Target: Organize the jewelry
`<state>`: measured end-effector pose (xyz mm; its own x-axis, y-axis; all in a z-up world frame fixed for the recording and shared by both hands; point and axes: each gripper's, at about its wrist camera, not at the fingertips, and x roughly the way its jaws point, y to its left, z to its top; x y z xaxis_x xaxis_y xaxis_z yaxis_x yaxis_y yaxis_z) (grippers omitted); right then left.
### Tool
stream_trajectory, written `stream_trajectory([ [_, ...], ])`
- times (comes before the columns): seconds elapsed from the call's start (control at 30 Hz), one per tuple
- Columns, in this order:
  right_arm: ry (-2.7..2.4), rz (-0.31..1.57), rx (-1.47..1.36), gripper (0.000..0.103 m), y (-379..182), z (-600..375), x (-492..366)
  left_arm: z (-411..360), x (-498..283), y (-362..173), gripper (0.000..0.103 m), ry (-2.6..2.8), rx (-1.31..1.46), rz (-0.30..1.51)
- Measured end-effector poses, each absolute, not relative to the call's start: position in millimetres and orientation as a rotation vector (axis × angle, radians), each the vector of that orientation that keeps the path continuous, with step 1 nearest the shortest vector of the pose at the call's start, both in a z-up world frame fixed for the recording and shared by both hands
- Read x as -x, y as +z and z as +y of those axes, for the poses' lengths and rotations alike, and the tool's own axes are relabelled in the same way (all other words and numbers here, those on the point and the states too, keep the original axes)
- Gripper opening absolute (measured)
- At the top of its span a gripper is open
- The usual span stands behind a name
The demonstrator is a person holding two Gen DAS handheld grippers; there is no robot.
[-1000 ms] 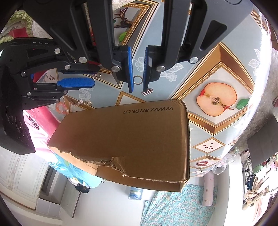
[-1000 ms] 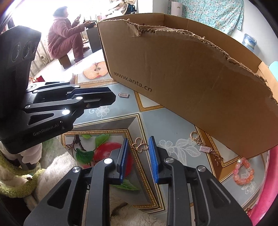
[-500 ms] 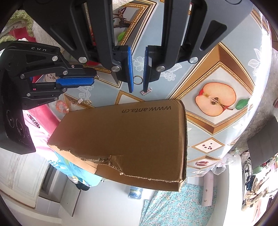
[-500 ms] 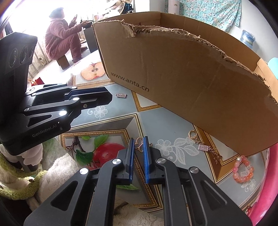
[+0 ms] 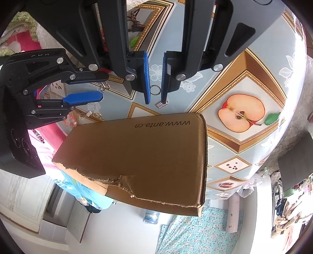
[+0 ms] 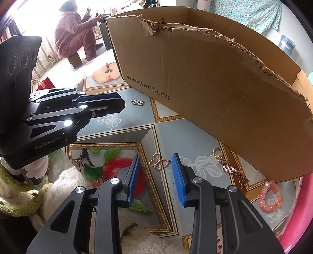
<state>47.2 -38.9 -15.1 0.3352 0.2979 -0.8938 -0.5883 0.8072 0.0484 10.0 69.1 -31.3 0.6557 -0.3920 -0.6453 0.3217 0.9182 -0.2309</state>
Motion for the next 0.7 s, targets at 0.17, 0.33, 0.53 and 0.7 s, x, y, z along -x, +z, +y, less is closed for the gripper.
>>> stream_trajectory([
  [0.17,0.607,1.097,0.293,0.02,-15.6,-37.1,-51.3,69.6,-9.7,-31.3,0.01,-0.407,0.101,0.753],
  [0.33,0.604,1.096,0.285,0.02,-16.8,-38.8,-51.3,69.8,-9.5,-31.3,0.01,-0.407,0.102,0.752],
  [0.53,0.606,1.099,0.276,0.02,-16.8,-44.2,-52.4,69.7,-9.7,-30.9,0.01,-0.404,0.104,0.75],
  [0.7,0.612,1.088,0.273,0.02,-12.5,-44.9,-51.5,70.3,-10.0,-31.2,0.01,-0.404,0.106,0.751],
])
